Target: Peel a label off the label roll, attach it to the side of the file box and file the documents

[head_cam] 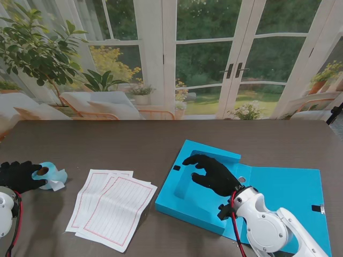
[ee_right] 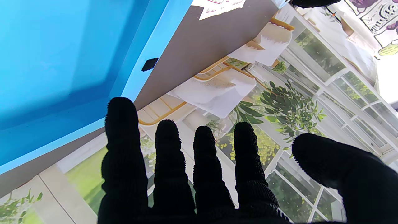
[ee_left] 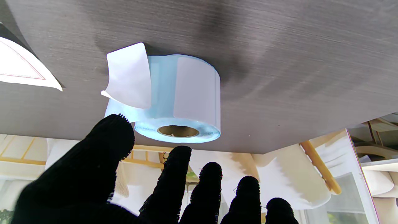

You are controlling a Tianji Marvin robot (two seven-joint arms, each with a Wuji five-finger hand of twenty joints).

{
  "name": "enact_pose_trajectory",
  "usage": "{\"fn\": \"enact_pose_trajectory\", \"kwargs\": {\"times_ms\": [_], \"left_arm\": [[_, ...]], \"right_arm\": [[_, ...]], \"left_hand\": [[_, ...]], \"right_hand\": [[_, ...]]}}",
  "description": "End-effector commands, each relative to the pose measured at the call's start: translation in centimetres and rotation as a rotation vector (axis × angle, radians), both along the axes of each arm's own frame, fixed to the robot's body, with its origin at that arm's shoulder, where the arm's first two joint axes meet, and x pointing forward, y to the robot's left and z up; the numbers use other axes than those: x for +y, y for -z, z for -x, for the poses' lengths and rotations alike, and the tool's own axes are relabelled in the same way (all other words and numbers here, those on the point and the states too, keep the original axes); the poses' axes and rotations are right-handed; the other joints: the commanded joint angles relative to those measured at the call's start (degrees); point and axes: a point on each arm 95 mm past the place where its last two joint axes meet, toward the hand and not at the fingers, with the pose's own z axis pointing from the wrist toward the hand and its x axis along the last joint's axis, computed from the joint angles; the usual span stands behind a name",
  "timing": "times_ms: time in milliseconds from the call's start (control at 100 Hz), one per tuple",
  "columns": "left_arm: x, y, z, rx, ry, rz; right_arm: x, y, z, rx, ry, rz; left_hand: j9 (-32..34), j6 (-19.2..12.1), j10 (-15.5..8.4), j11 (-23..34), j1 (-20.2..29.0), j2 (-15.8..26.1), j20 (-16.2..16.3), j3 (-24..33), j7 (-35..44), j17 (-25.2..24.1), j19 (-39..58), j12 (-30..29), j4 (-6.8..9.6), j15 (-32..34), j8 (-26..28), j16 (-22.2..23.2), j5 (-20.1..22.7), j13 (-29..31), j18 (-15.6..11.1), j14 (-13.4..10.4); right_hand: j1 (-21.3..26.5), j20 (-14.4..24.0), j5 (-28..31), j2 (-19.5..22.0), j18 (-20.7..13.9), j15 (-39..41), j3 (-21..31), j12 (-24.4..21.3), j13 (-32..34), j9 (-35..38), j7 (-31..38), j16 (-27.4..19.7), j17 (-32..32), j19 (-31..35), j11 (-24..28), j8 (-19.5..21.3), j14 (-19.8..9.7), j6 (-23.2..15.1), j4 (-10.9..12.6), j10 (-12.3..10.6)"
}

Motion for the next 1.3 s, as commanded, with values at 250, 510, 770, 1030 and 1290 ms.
{"fn": "enact_pose_trajectory", "kwargs": {"times_ms": [250, 510, 770, 1030, 1290], "left_arm": [[-0.1, 0.4, -1.3, 0.056, 0.020, -0.018], [-0.1, 0.8, -1.8, 0.099, 0.018, -0.042], [-0.1, 1.5, -2.3, 0.131, 0.012, -0.056], [-0.4, 2.0, -2.3, 0.124, 0.024, -0.071], [-0.5, 2.2, -2.2, 0.087, 0.008, -0.076]], "right_arm": [[0.1, 0.3, 0.3, 0.028, -0.002, -0.004], [-0.1, 0.4, 0.4, 0.037, 0.004, -0.007], [-0.2, 0.4, 0.4, 0.044, 0.006, -0.006], [-0.1, 0.5, 0.4, 0.050, 0.005, -0.006], [-0.1, 0.7, 0.5, 0.056, 0.004, -0.008]], "left_hand": [[-1.87, -3.03, -0.84, 0.06, -0.78, -1.89, 0.48, 0.45, -0.51, -0.92, 0.34, -0.63, -2.47, -0.38, 0.75, -0.93, 1.19, -1.66, -1.32, 0.00], [-1.74, -3.52, -1.02, 0.15, -1.13, -1.77, 0.62, 0.23, 0.77, -0.91, 0.46, -0.54, -2.45, -0.47, 1.86, -1.03, 2.75, -1.53, -1.23, 0.10], [-1.72, -4.34, -1.03, 0.20, -0.88, -1.68, 0.82, 0.26, 0.67, -0.95, 0.60, -0.49, -2.37, -0.44, 2.43, -1.06, 1.94, -1.39, -1.10, 0.23], [-0.91, -4.87, -0.59, 0.67, -1.01, -1.73, 3.33, 0.25, 0.15, -1.40, 2.50, 0.17, -2.32, 0.30, 2.56, -0.76, 1.10, -0.47, -0.33, 0.99], [1.25, -1.83, 0.58, 1.80, -1.47, -1.86, 5.60, 0.83, 0.68, 0.00, 3.89, 1.34, -2.25, 1.52, 3.09, -0.30, 0.94, 0.86, 0.91, 2.49]], "right_hand": [[-0.11, 0.32, -0.95, 1.01, -0.46, 0.47, -0.62, 0.14, 0.34, 0.59, 0.98, 0.21, -25.97, -0.81, 0.24, 0.19, -0.02, 0.45, 1.07, 0.27], [-0.02, 0.34, -0.92, 0.98, -0.47, 0.51, -0.62, 0.15, 0.33, 0.63, 1.06, 0.21, -26.00, -0.85, 0.33, 0.14, 0.00, 0.58, 1.13, 0.22], [0.09, 0.36, -0.89, 0.97, -0.44, 0.54, -0.62, 0.14, 0.33, 0.59, 1.12, 0.21, -26.02, -0.89, 0.35, 0.10, 0.03, 0.58, 1.20, 0.29], [0.10, 0.40, -0.91, 1.02, -0.50, 0.61, -0.68, 0.14, 0.34, 0.51, 1.18, 0.22, -26.04, -0.95, 0.37, 0.05, 0.05, 0.58, 1.24, 0.25], [0.20, 0.44, -0.86, 1.11, -0.53, 0.65, -0.69, 0.12, 0.38, 0.56, 1.20, 0.23, -25.98, -0.96, 0.41, 0.01, -0.02, 0.64, 1.29, 0.36]]}}
